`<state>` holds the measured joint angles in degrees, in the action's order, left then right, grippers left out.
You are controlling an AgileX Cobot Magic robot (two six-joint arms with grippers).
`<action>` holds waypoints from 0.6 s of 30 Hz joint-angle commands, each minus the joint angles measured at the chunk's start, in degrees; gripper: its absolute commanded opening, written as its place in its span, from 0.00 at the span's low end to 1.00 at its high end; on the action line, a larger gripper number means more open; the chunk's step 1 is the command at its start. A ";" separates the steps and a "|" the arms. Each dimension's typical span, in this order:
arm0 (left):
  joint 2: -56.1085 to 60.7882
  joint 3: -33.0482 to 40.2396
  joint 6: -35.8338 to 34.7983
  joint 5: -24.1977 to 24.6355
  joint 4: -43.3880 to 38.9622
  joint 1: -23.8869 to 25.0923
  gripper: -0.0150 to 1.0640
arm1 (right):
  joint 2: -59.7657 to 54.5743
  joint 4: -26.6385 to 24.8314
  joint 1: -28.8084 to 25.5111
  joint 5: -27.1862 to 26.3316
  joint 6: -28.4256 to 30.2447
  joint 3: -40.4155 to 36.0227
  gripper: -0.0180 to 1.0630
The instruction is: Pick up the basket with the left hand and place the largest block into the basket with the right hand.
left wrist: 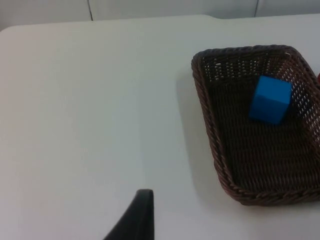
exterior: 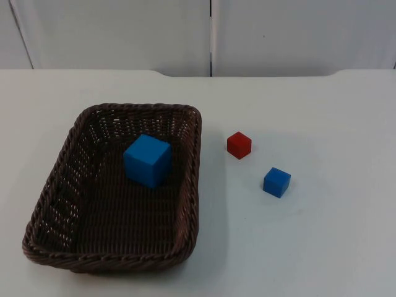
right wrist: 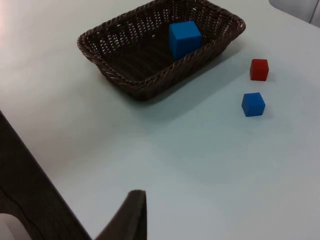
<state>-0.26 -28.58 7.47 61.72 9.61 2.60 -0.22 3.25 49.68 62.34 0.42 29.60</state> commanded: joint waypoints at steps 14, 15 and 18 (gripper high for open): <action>0.26 0.21 -0.29 -0.07 0.44 0.15 0.99 | 0.22 0.37 -3.78 -0.70 0.27 -0.16 0.99; 0.26 0.21 -0.29 -0.07 0.44 0.15 0.99 | 0.22 0.37 -4.46 -0.70 0.27 -0.16 0.99; 0.26 0.21 -0.29 -0.07 0.44 0.15 0.99 | 0.22 0.37 -7.37 -0.70 0.27 -0.16 0.99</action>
<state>-0.26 -28.58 7.47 61.72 9.61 2.60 -0.22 3.45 44.37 62.15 0.42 29.60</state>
